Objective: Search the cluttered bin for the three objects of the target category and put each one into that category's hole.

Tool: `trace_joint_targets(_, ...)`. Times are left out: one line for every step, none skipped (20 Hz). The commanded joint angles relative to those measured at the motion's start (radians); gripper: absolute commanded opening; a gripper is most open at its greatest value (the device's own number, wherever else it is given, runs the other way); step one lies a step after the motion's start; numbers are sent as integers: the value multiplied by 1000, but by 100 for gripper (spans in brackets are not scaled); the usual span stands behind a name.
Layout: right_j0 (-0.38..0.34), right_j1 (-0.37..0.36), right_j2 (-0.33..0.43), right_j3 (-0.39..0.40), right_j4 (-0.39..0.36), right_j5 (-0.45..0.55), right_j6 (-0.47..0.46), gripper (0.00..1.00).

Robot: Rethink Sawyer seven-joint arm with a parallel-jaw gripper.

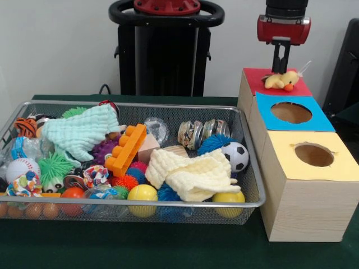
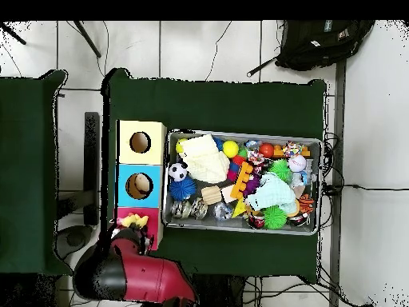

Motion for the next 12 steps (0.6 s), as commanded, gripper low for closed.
trace_joint_targets(-20,81,90,-90,-9,-99,166,0)
trace_joint_targets(-22,86,92,-91,-10,-104,167,0)
trace_joint_targets(-20,95,93,-89,-12,-115,169,0)
trace_joint_targets(-20,100,95,-89,-13,-122,171,0)
trace_joint_targets(-16,107,94,-85,-15,-134,175,0)
trace_joint_targets(-16,110,96,-84,-16,-138,176,0)
trace_joint_targets(-19,123,101,-84,-19,-150,176,0)
trace_joint_targets(-18,127,102,-84,-20,-155,176,0)
trace_joint_targets(-20,133,105,-86,-22,-159,174,0)
trace_joint_targets(-21,135,107,-84,-23,-162,174,0)
trace_joint_targets(-23,145,110,-85,-25,-171,174,0)
trace_joint_targets(-23,148,111,-84,-26,-175,175,0)
